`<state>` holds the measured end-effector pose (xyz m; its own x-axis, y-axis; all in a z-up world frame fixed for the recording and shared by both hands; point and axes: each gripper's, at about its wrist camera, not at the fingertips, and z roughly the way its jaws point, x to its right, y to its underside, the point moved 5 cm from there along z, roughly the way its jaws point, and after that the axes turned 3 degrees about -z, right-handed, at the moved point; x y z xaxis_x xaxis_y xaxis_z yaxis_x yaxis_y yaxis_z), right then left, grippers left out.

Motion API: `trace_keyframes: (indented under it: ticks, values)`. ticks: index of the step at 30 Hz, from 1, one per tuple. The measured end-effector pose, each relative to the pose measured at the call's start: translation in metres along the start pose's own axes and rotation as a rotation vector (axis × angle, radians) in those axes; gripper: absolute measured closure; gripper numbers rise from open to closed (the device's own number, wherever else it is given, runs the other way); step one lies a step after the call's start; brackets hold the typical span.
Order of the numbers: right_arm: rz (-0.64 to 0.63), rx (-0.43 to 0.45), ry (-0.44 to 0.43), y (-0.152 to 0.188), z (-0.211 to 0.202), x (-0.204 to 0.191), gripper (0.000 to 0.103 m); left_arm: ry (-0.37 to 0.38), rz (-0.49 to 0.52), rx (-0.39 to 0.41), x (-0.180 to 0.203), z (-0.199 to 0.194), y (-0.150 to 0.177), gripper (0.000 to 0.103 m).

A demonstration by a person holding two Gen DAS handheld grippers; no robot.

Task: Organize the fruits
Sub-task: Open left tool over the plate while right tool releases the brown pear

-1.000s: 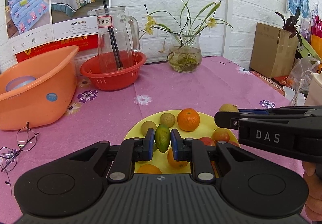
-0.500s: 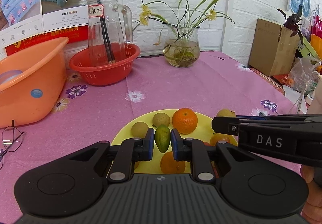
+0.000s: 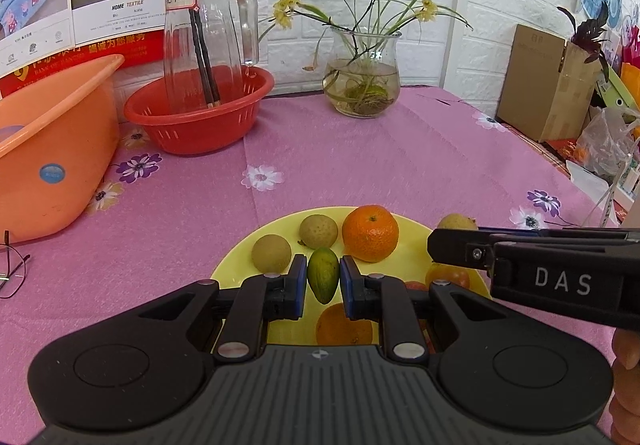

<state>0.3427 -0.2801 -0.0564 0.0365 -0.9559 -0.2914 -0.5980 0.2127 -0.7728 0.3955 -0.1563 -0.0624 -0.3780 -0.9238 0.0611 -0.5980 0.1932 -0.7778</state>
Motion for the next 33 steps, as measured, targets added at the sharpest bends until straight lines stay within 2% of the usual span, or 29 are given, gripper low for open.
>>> trace_keyframes:
  ticks: [18, 26, 33]
  values:
    - [0.005, -0.015, 0.004, 0.002, 0.010, -0.001, 0.026, 0.016, -0.026, -0.005, -0.003, 0.004, 0.001, 0.086]
    - [-0.008, -0.013, 0.022, 0.003, 0.011, -0.003, 0.026, -0.032, 0.000, 0.051, -0.006, -0.007, 0.003, 0.086]
    - [-0.032, -0.009, 0.036, 0.003, 0.012, -0.007, 0.026, -0.058, 0.021, 0.067, -0.012, -0.016, 0.006, 0.086]
